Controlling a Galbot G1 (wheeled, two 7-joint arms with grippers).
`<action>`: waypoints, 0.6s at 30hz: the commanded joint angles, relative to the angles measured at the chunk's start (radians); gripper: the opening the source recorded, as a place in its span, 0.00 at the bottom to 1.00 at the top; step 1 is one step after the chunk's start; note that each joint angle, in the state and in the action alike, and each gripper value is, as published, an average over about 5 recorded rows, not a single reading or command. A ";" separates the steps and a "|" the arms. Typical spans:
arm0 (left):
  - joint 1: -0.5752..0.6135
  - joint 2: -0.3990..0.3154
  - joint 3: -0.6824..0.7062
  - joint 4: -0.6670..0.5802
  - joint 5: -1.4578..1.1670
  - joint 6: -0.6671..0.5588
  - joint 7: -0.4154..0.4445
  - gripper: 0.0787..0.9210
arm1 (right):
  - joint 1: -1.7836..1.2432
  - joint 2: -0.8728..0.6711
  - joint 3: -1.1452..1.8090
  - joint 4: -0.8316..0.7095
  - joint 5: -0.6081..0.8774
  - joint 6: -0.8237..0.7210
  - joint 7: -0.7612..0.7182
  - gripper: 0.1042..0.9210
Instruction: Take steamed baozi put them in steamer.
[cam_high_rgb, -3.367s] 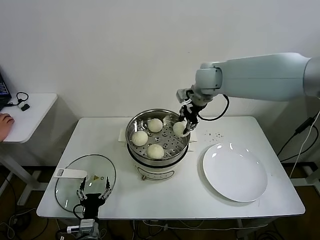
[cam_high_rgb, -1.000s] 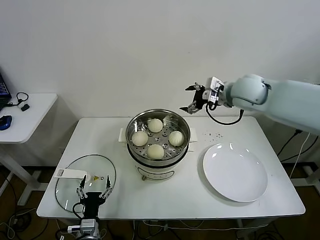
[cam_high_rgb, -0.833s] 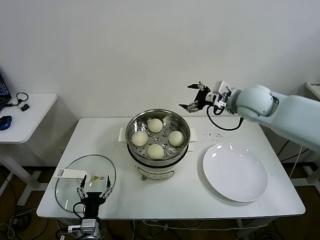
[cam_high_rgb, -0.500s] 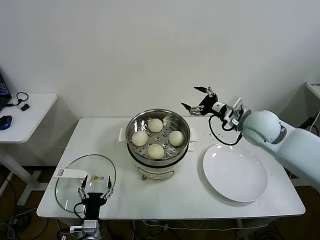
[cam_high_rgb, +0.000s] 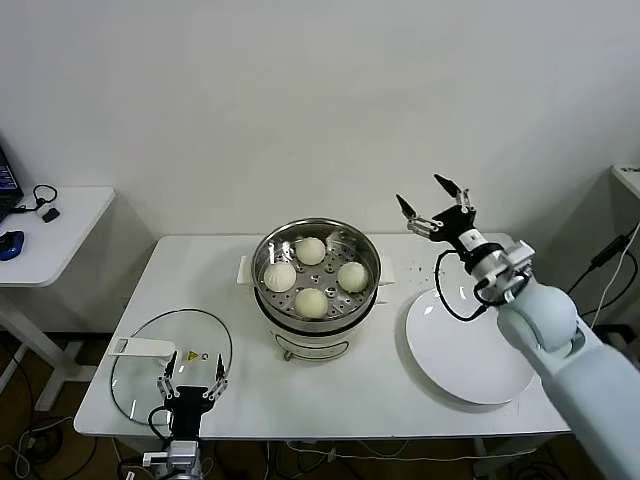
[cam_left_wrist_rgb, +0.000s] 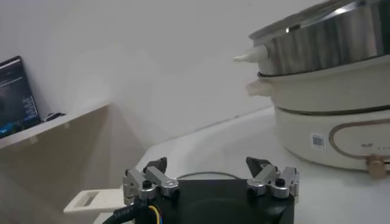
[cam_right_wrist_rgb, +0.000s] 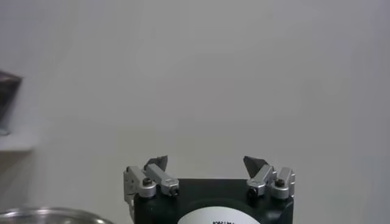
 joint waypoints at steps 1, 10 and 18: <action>-0.001 -0.049 0.008 0.010 0.022 -0.003 0.000 0.88 | -0.488 0.409 0.342 0.031 -0.179 0.208 -0.034 0.88; 0.001 -0.049 0.012 0.023 0.025 -0.016 -0.004 0.88 | -0.626 0.587 0.308 0.028 -0.216 0.386 -0.059 0.88; 0.002 -0.049 0.016 0.012 0.025 -0.014 -0.002 0.88 | -0.676 0.630 0.241 0.013 -0.234 0.451 -0.043 0.88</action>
